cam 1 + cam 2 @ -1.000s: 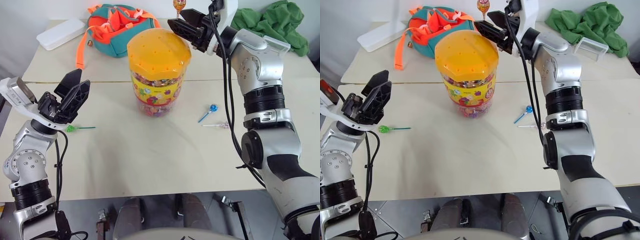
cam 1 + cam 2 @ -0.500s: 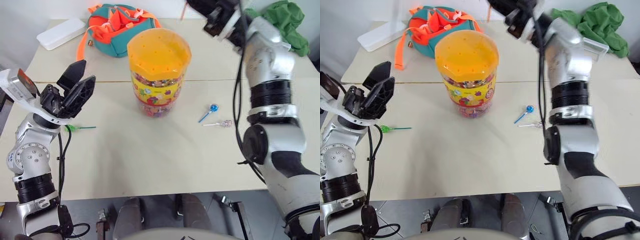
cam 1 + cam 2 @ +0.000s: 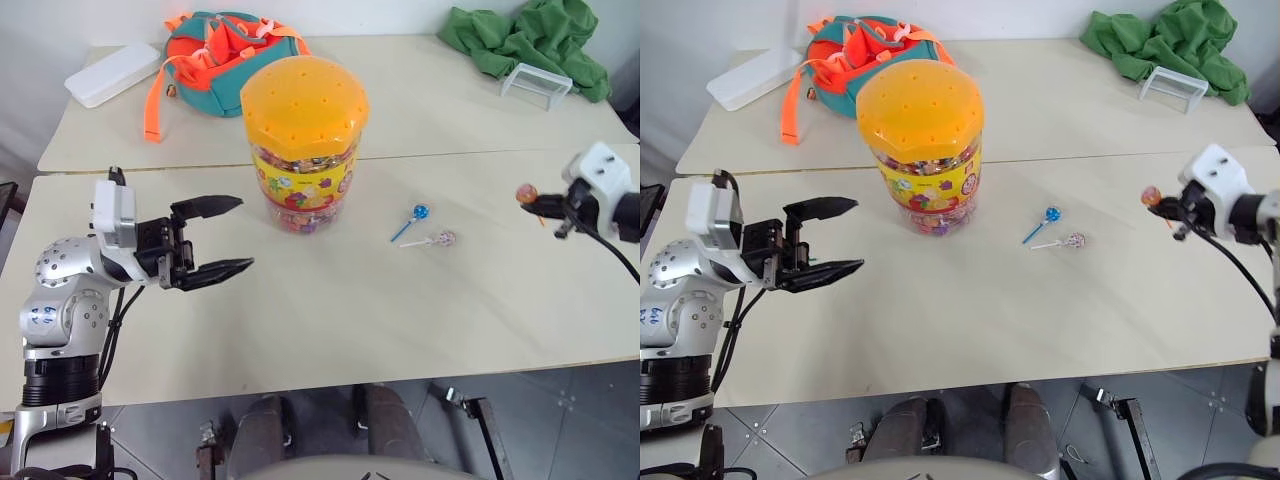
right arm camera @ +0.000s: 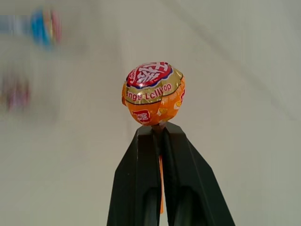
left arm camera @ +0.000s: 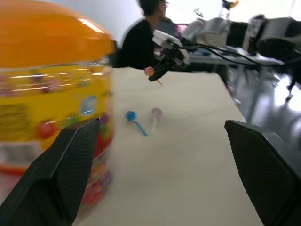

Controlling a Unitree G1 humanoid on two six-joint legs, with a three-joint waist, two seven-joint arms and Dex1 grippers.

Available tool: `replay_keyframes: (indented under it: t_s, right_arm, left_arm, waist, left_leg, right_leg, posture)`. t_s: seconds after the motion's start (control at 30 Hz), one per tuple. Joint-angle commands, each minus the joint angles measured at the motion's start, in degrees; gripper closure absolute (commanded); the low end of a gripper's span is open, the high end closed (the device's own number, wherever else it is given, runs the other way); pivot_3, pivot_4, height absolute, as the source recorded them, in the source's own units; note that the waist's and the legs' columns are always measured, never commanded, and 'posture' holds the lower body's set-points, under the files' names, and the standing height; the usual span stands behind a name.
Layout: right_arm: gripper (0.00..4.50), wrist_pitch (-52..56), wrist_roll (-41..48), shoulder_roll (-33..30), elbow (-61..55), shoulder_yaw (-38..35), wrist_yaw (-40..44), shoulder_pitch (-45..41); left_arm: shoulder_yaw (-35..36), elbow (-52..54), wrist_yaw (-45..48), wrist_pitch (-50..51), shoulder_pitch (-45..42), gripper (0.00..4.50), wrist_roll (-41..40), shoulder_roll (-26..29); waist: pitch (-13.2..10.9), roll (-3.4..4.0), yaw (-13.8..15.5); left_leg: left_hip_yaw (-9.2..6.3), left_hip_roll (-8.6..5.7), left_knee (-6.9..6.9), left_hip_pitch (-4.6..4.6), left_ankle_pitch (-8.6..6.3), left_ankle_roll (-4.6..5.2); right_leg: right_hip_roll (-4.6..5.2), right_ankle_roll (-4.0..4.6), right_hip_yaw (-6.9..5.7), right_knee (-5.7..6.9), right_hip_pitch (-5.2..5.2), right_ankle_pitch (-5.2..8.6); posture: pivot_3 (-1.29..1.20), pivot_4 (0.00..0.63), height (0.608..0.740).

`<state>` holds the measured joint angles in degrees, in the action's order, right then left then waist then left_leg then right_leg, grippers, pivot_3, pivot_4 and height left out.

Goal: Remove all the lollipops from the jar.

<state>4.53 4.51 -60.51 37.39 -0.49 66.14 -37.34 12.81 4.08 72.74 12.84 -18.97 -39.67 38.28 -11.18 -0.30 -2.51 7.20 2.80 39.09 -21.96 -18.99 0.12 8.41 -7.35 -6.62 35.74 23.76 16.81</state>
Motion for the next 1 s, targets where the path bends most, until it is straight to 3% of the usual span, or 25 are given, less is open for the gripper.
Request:
replay_keyframes:
  t_s: [0.03,0.17,0.3,0.5,0.6,0.67,0.87,1.0]
  right_arm:
    - [4.46,-3.16,-0.92,-1.57,0.85,-1.4,-0.18,4.67]
    - [3.52,-3.07,1.62,-0.93,1.23,-4.0,-0.07,6.76]
    - [2.14,-4.76,9.16,0.27,-2.92,-8.82,5.99,8.02]
    - [0.13,0.32,22.02,5.47,-23.54,-12.58,11.03,11.19]
    - [0.02,5.03,27.34,10.9,-35.38,-10.32,8.75,11.81]
    - [0.02,2.71,26.56,15.15,-39.14,-7.41,8.65,12.54]
    - [0.02,-13.79,20.02,22.9,-34.44,-0.21,14.63,16.04]
    - [0.02,-20.51,17.62,25.19,-29.76,-0.15,13.37,17.0]
  left_arm:
    - [0.28,-0.12,0.66,-1.05,-0.09,0.0,0.79,0.73]
    - [0.31,-0.3,0.42,-0.3,-0.07,0.0,0.74,0.79]
    - [1.42,-0.64,-1.34,0.56,0.44,0.0,0.46,0.65]
    - [3.91,-2.51,-6.28,-4.68,4.02,0.0,6.78,1.64]
    - [5.61,-1.85,-11.37,-8.26,8.18,0.0,11.84,1.8]
    - [6.94,0.65,-14.92,-8.63,12.23,0.0,13.88,1.46]
    - [9.21,11.4,-23.13,-8.32,26.91,0.0,16.57,-2.01]
    - [9.33,14.32,-28.67,-9.87,31.58,0.0,19.57,-5.17]
  waist:
    - [0.0,-0.01,0.03]
    - [-0.01,0.01,0.14]
    - [-0.02,0.02,0.81]
    - [-0.02,0.02,1.07]
    - [-0.01,0.01,1.02]
    - [-0.01,0.0,1.01]
    - [0.04,-0.15,1.92]
    - [0.04,-0.16,2.57]
  left_leg:
    - [-0.01,0.01,0.0,0.04,0.0,0.0]
    - [0.02,-0.01,0.03,0.02,-0.01,0.01]
    - [-0.02,-0.01,0.04,0.02,-0.01,0.01]
    - [-0.14,0.0,0.06,0.02,-0.01,0.02]
    - [-0.19,0.0,0.06,-0.01,-0.02,0.03]
    - [-0.24,0.02,0.06,-0.01,-0.03,0.02]
    - [-0.34,-0.08,0.08,-0.11,-0.12,0.1]
    - [-0.3,-0.07,0.2,-0.1,-0.16,0.18]
  right_leg:
    - [-0.01,0.0,0.0,0.02,-0.02,0.0]
    - [0.02,0.0,0.07,-0.03,-0.04,0.0]
    - [0.01,0.0,0.06,-0.02,-0.03,0.0]
    - [0.01,0.0,-0.04,-0.02,-0.1,0.0]
    - [0.02,0.0,-0.07,-0.03,-0.09,0.0]
    - [0.02,0.01,-0.09,0.0,-0.09,-0.01]
    - [0.15,-0.04,-0.2,-0.08,-0.1,-0.03]
    - [0.15,-0.08,-0.2,-0.18,-0.19,-0.05]
  posture:
    - [0.0,0.15,0.74]
    - [0.0,0.15,0.74]
    - [0.0,0.15,0.74]
    - [0.0,0.15,0.74]
    - [0.0,0.15,0.74]
    - [0.0,0.15,0.74]
    - [0.0,0.15,0.74]
    - [0.0,0.15,0.74]
